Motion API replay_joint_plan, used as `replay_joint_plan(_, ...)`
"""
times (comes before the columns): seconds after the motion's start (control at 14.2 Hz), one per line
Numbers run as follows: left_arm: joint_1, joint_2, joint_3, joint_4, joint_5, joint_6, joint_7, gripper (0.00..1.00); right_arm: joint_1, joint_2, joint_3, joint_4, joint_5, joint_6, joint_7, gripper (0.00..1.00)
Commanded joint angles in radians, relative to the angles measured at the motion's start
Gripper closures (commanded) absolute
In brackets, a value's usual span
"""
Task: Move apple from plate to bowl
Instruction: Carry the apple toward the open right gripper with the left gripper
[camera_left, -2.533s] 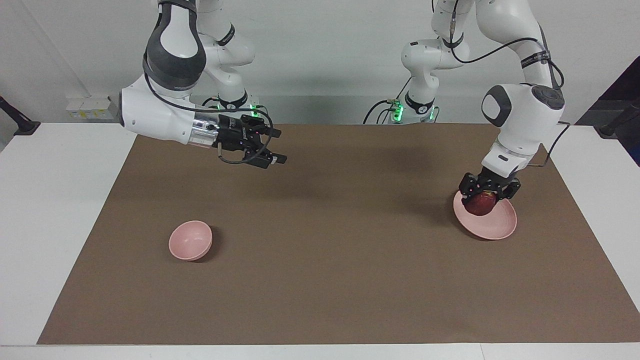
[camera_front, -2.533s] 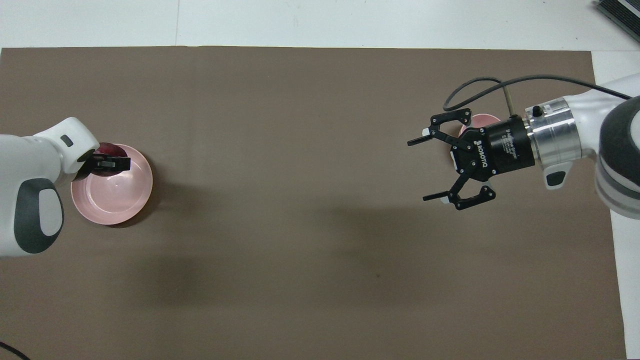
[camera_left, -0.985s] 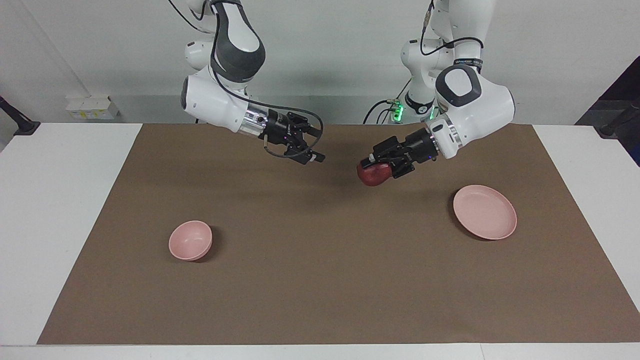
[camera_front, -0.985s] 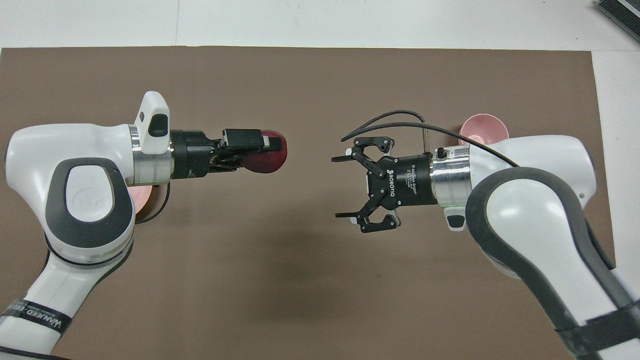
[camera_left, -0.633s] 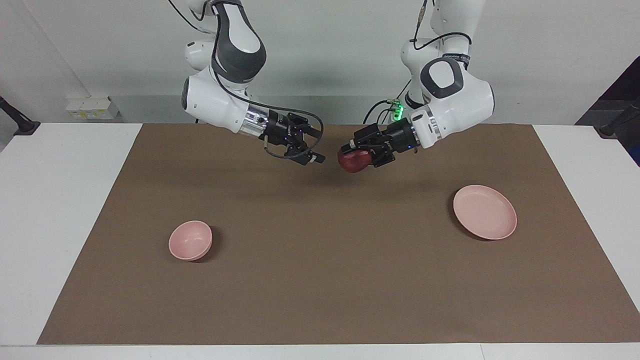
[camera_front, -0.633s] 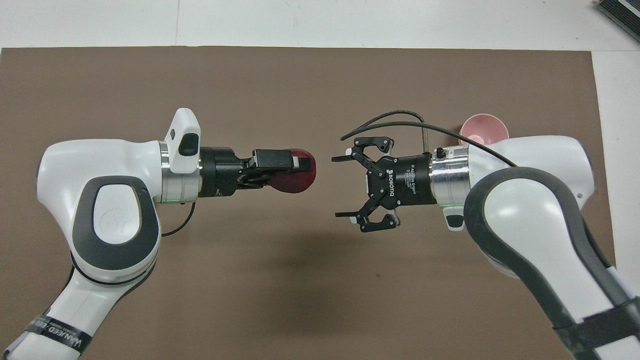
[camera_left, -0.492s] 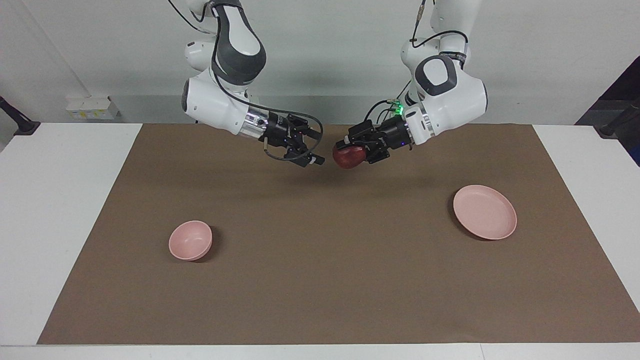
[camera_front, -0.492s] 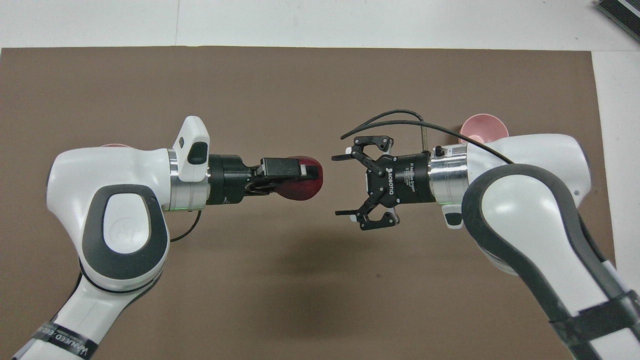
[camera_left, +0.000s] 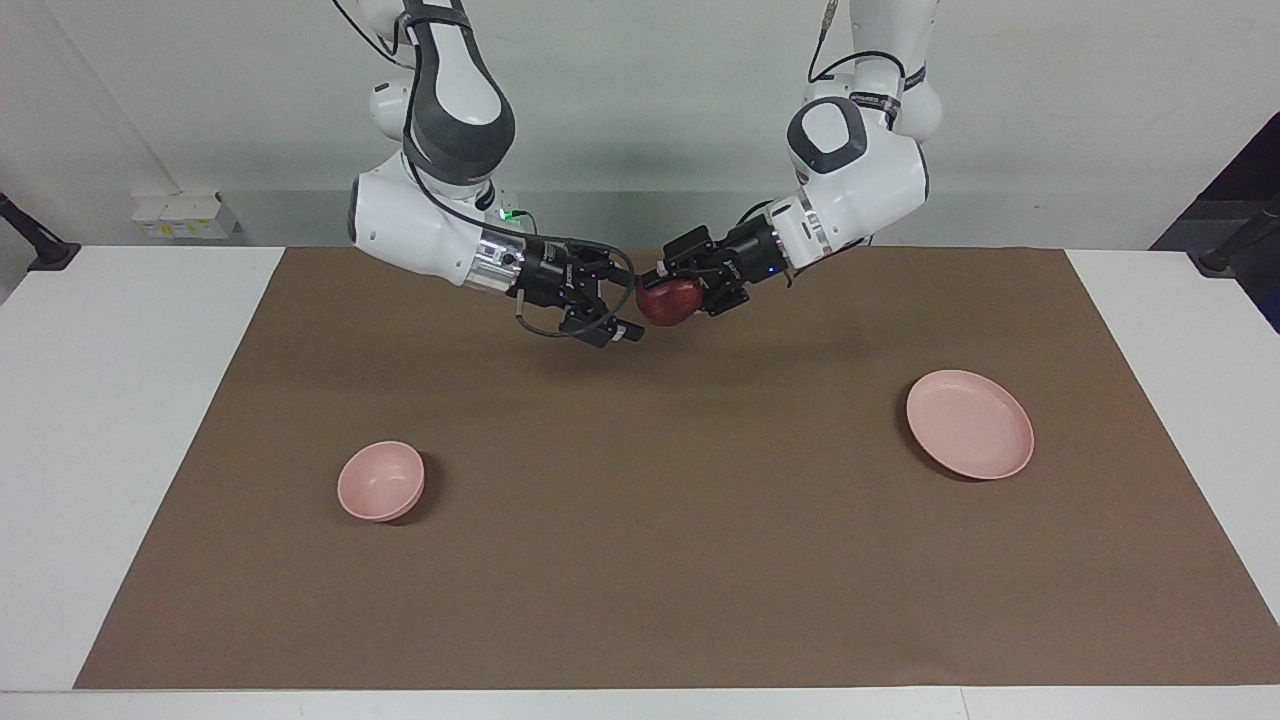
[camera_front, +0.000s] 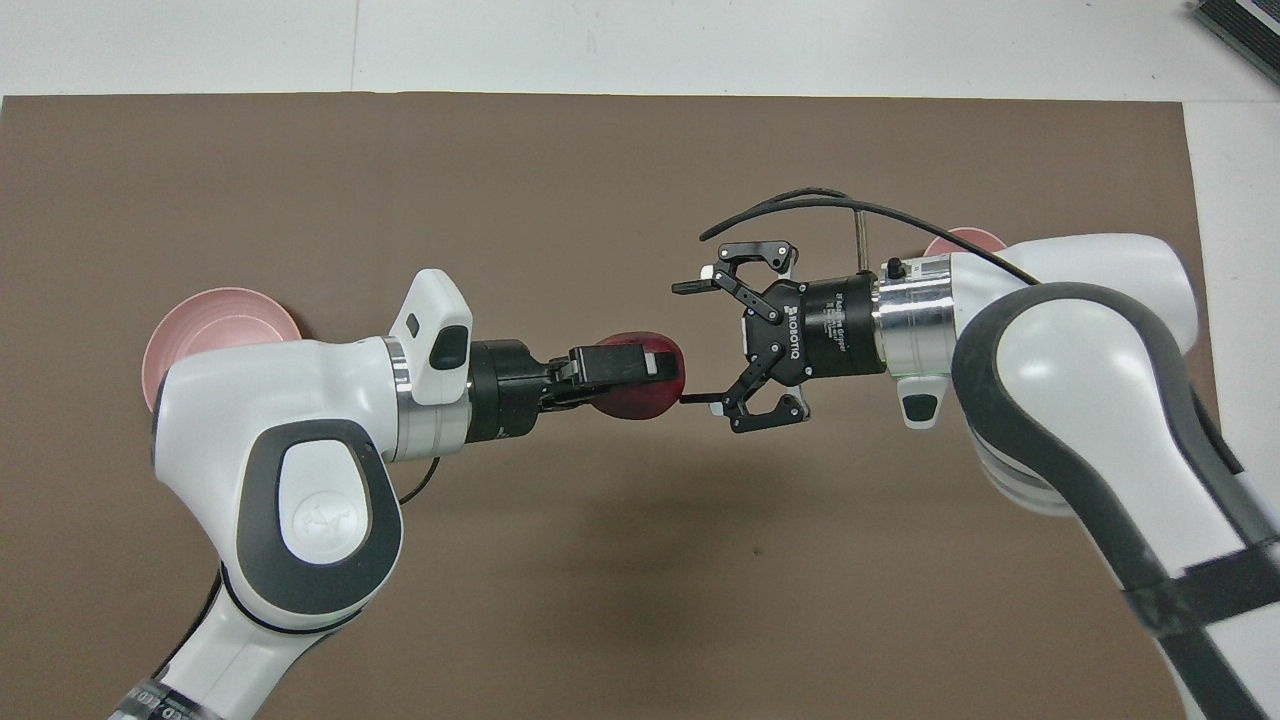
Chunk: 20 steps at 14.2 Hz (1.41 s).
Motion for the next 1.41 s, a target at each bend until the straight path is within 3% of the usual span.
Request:
replay_joint_plan(0.0,-0.04,-0.028,0.011,-0.023,-0.058,0.042,0.019,1.0,0.007,0.011,0.006,0.01,0.024,0.003,-0.025,0.0)
replay_joint_plan(0.7,-0.042,-0.017,-0.004,-0.01,-0.083,0.108,0.019,1.0,0.022,-0.034,0.007,-0.054,-0.011,-0.028,-0.089,0.02)
replay_joint_plan(0.77,-0.042,-0.017,-0.004,-0.009,-0.083,0.108,0.019,1.0,0.02,-0.034,0.007,-0.054,-0.004,-0.034,-0.097,0.38)
replay_joint_plan(0.84,-0.042,-0.017,-0.004,-0.007,-0.083,0.108,0.019,1.0,0.019,-0.029,0.007,-0.045,0.002,-0.037,-0.106,0.83)
replay_joint_plan(0.91,-0.042,-0.017,-0.004,-0.007,-0.084,0.108,0.019,1.0,0.019,-0.023,0.007,-0.033,-0.01,-0.041,-0.117,1.0)
replay_joint_plan(1.13,-0.042,-0.017,-0.004,-0.007,-0.087,0.106,0.015,1.0,0.017,-0.023,0.007,-0.031,-0.008,-0.06,-0.132,1.0)
replay_joint_plan(1.2,-0.042,-0.017,-0.007,-0.007,-0.087,0.106,0.009,0.85,0.017,-0.021,0.007,-0.031,-0.008,-0.06,-0.132,1.0)
replay_joint_plan(1.27,-0.042,-0.019,-0.018,-0.007,-0.087,0.108,0.007,0.57,0.017,-0.023,0.007,-0.031,-0.008,-0.06,-0.132,1.0)
replay_joint_plan(1.34,-0.042,-0.019,-0.022,-0.007,-0.086,0.109,0.004,0.42,0.017,-0.021,0.007,-0.031,-0.008,-0.06,-0.132,1.0)
